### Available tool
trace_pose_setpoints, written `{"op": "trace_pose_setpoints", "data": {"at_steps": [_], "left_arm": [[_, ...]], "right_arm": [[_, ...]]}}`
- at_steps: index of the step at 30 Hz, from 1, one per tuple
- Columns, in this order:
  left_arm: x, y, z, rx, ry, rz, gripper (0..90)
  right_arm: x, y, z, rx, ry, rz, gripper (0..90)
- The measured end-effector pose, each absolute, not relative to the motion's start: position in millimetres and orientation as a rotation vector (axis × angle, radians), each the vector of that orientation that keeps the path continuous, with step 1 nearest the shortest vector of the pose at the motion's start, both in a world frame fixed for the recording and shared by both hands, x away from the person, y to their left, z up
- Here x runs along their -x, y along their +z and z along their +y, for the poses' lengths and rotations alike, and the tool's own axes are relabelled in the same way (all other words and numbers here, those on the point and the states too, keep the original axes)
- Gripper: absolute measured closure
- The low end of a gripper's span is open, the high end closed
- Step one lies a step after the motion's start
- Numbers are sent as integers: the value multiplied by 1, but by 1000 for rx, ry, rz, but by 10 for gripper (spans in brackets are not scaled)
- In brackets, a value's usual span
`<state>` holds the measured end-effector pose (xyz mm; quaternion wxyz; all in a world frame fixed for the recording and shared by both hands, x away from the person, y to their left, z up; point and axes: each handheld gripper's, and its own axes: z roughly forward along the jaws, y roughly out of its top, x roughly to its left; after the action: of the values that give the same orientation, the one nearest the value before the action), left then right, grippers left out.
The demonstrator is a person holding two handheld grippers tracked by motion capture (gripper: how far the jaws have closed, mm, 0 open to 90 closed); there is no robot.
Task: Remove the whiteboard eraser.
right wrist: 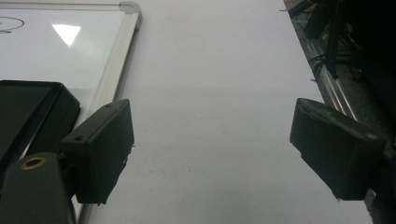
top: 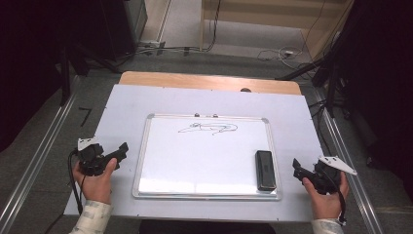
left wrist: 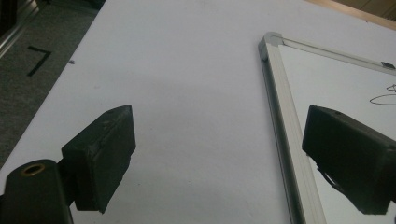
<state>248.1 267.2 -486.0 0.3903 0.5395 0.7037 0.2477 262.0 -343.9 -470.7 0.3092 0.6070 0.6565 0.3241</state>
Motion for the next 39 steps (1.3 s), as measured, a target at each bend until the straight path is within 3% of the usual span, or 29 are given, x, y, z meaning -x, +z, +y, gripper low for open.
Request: {"op": "trace_pose_setpoints", "data": {"at_steps": [28,39], "left_arm": [[-249,-487,267,-1375,622,1791,105],[-249,-487,267,-1375,624,1796,105]], "right_arm": [[-261,-470,-339,-1615,890,1755,125],[-261,-468,-315,-1582,938,1806,132]]}}
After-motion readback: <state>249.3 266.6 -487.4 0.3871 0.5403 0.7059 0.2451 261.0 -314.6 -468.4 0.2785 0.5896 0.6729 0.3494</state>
